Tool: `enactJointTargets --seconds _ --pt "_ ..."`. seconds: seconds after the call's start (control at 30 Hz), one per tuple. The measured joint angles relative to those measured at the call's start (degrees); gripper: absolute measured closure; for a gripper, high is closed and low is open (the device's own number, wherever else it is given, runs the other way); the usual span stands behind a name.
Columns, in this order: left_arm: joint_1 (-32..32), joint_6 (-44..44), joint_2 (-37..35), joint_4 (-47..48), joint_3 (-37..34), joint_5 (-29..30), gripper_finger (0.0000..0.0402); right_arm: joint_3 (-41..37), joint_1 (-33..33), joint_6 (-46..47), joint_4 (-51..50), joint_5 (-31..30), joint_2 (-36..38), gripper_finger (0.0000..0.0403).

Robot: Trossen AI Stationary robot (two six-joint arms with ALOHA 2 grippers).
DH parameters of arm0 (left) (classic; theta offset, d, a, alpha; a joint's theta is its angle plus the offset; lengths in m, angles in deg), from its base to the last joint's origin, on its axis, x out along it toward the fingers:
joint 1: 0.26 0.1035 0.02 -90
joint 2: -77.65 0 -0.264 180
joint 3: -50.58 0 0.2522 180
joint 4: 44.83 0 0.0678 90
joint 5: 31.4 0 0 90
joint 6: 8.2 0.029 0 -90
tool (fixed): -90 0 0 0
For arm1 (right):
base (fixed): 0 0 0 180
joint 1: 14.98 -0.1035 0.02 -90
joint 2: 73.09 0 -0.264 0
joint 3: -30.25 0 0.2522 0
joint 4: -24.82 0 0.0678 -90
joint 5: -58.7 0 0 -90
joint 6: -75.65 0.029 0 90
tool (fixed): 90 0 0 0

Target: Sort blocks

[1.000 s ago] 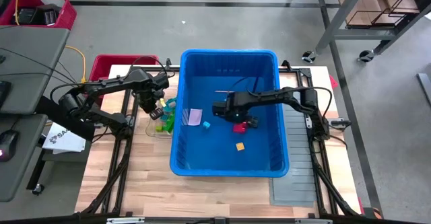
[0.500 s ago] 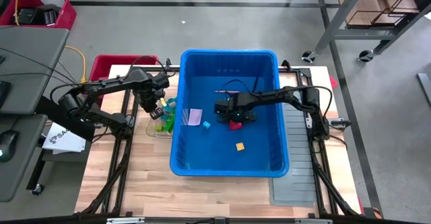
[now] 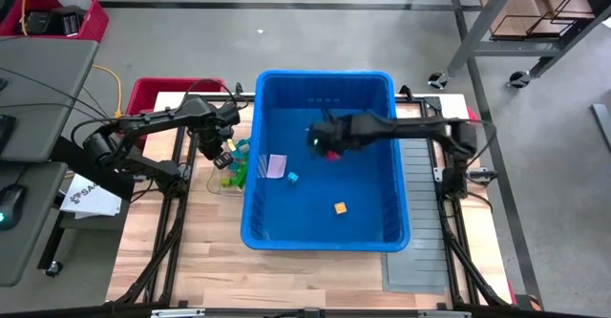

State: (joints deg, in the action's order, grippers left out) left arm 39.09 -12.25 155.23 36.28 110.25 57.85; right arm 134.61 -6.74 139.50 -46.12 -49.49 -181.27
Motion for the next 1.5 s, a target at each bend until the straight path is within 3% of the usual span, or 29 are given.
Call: enactJointTargets --seconds 0.17,0.33,0.53,0.73,0.77,0.83,0.9,1.0,1.5 --pt "0.00 -1.94 0.00 -0.03 0.00 1.10 0.0402 1.69 -0.36 -8.35 26.91 -4.39 7.90 0.0166" --pt "0.00 -3.44 0.00 -0.07 0.00 1.31 0.0402 1.59 0.82 -9.46 51.42 1.95 7.40 0.0167" --pt "0.00 -3.44 0.00 -0.04 0.00 1.39 0.0402 1.61 0.55 -1.97 69.35 9.53 3.22 0.0168" --pt "-0.02 -3.44 -0.01 -0.01 0.00 1.44 0.0402 1.54 -0.46 5.59 76.61 12.10 -1.93 0.0174" --pt "-0.01 -3.44 -0.01 0.03 0.00 1.42 0.0402 1.56 -0.64 6.81 77.82 12.22 -2.73 0.0190" --pt "0.00 -3.41 0.00 0.09 0.00 1.42 0.0402 1.56 -1.08 8.67 79.95 12.38 -4.46 0.0286" --pt "0.00 -3.41 0.00 0.17 0.00 1.42 0.0402 1.54 -1.42 9.96 83.96 12.65 -6.13 0.0315" --pt "0.00 -3.39 -0.02 0.26 0.00 1.42 0.0402 1.54 -1.68 12.35 88.65 12.76 -7.76 0.0323" --pt "-0.02 -3.28 0.00 0.85 0.00 1.32 0.0402 1.56 -1.79 11.08 88.36 15.38 -8.09 0.0319"
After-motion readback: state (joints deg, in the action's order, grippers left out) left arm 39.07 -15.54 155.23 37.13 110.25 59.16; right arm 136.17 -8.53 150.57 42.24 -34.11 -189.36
